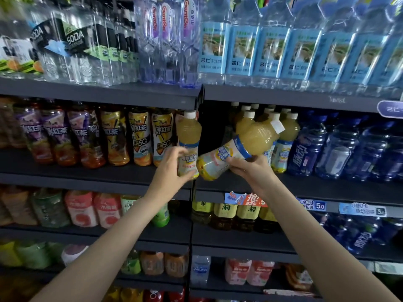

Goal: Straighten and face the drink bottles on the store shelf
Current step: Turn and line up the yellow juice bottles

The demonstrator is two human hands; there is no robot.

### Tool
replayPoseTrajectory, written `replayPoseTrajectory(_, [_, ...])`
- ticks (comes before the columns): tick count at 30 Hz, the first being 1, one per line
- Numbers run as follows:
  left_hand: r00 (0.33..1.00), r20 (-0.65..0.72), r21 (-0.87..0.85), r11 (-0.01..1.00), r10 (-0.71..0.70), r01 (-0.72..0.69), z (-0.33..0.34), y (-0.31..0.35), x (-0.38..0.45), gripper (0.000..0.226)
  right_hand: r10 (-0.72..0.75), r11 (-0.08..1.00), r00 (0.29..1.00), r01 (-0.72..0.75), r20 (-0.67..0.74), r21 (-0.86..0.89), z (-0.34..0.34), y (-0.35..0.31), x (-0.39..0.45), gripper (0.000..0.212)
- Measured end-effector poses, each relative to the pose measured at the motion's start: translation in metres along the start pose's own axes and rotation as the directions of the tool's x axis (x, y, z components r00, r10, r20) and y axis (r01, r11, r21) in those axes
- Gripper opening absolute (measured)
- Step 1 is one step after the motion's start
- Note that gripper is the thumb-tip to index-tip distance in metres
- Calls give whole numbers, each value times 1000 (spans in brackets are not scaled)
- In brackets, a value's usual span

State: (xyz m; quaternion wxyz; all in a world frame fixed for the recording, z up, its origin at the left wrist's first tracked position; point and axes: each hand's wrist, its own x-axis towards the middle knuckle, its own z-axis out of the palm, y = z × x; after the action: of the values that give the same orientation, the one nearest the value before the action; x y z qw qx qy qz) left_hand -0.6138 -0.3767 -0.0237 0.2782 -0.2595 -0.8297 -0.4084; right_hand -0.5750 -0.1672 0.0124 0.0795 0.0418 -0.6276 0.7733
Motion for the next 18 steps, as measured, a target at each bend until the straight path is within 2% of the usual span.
replayPoseTrajectory(3, [966,-99,-80,969,-239,232,1,-20,10,51,26,1000,999,-26,26,7,-8,1,11,26])
replayPoseTrajectory(7, [955,-40,-120,950,-295,289,9,-28,24,52,77,984,988,-97,136,148,-14,5,20,31])
replayPoseTrajectory(9, [953,-6,-133,945,-302,299,15,-28,28,51,63,990,981,-84,186,109,-16,5,24,42])
replayPoseTrajectory(11, [949,-4,-133,941,-314,310,21,-30,33,51,38,998,986,-29,164,-54,-17,5,31,36])
replayPoseTrajectory(13, [939,11,-120,932,-344,343,25,-33,39,54,-10,952,997,31,71,-305,-18,8,41,38])
replayPoseTrajectory(16, [916,59,-63,914,-397,401,35,-39,51,62,-127,766,992,103,8,-634,-12,17,56,52])
replayPoseTrajectory(18, [902,79,-37,902,-426,429,41,-37,53,56,-186,652,982,139,20,-746,-6,28,67,59])
